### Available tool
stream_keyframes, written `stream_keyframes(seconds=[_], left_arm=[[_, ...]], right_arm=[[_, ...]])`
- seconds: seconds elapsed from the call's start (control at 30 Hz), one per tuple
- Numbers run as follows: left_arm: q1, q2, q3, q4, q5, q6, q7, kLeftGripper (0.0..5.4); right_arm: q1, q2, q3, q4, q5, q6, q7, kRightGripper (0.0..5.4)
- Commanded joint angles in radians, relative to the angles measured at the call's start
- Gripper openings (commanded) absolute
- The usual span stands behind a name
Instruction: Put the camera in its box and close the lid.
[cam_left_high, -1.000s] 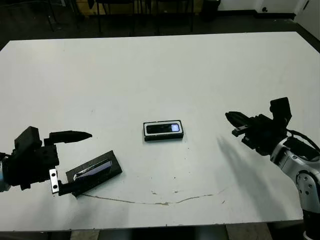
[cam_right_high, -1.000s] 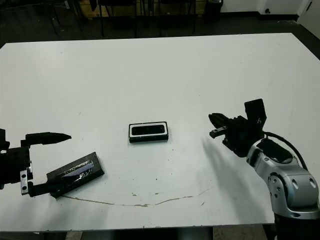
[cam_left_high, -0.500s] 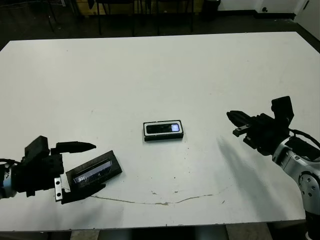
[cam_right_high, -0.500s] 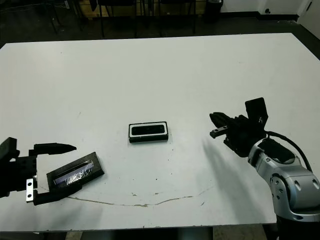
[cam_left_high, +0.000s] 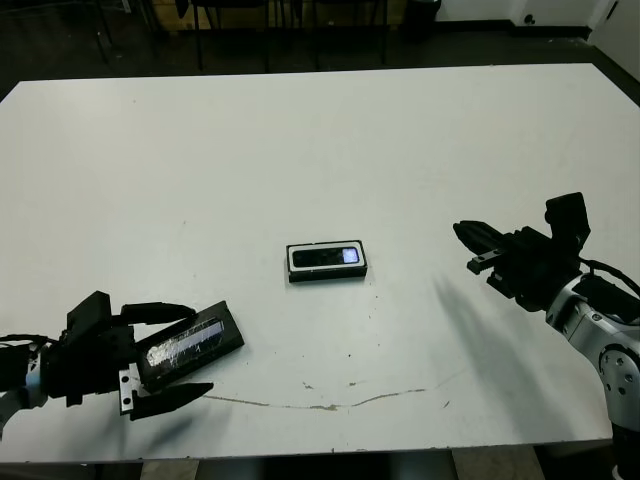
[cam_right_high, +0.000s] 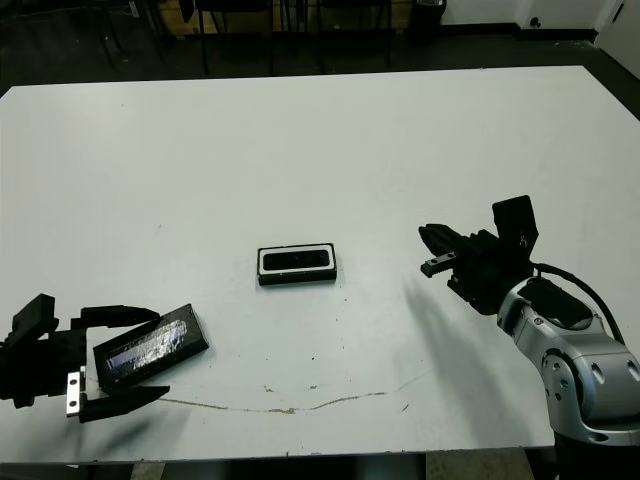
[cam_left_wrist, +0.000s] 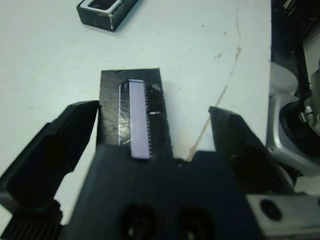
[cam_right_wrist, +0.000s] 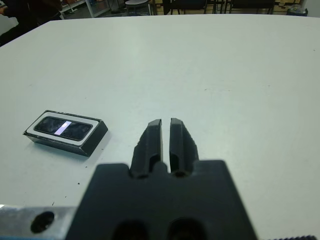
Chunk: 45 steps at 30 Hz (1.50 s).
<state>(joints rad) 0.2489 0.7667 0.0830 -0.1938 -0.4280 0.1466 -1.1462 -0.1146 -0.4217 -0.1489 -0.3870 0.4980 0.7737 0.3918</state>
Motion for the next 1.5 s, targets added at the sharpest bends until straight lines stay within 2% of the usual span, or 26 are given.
stream_keyframes(seconds=[0.03, 0.23, 0.43, 0.73, 0.77, 0.93, 1.07, 1.4, 1.5], left_arm=[[0.006, -0.010, -0.013, 0.043, 0.006, 0.008, -0.002, 5.38], [0.017, -0.016, -0.014, 0.042, 0.036, -0.018, 0.021, 5.38], [0.021, -0.024, -0.014, 0.043, 0.019, -0.004, 0.019, 5.38], [0.019, -0.040, -0.019, 0.083, 0.022, -0.060, -0.003, 5.38], [0.018, -0.033, -0.022, 0.083, 0.029, -0.052, -0.001, 5.38], [0.028, 0.028, -0.029, 0.026, 0.019, 0.140, 0.021, 5.38], [0.038, 0.054, -0.030, -0.021, 0.019, 0.215, 0.041, 4.95], [0.066, -0.015, -0.026, -0.035, -0.028, 0.269, 0.124, 3.08], [0.071, -0.033, -0.021, -0.030, -0.031, 0.261, 0.148, 2.78]], right_arm=[[0.012, -0.017, 0.002, 0.004, -0.013, -0.015, 0.010, 0.00], [0.018, -0.024, 0.008, 0.012, -0.029, -0.039, 0.028, 0.00], [0.018, -0.019, 0.004, 0.017, -0.029, -0.033, 0.029, 0.00], [0.019, -0.022, 0.009, 0.009, -0.036, -0.024, 0.024, 0.00], [0.020, -0.022, 0.009, 0.012, -0.036, -0.030, 0.029, 0.00], [0.021, -0.021, 0.006, 0.011, -0.032, -0.032, 0.034, 0.00], [0.022, -0.021, 0.002, 0.007, -0.027, -0.024, 0.033, 0.00], [0.013, -0.024, 0.004, 0.010, -0.021, -0.018, 0.031, 0.00], [0.012, -0.022, 0.004, 0.012, -0.020, -0.018, 0.031, 0.00]])
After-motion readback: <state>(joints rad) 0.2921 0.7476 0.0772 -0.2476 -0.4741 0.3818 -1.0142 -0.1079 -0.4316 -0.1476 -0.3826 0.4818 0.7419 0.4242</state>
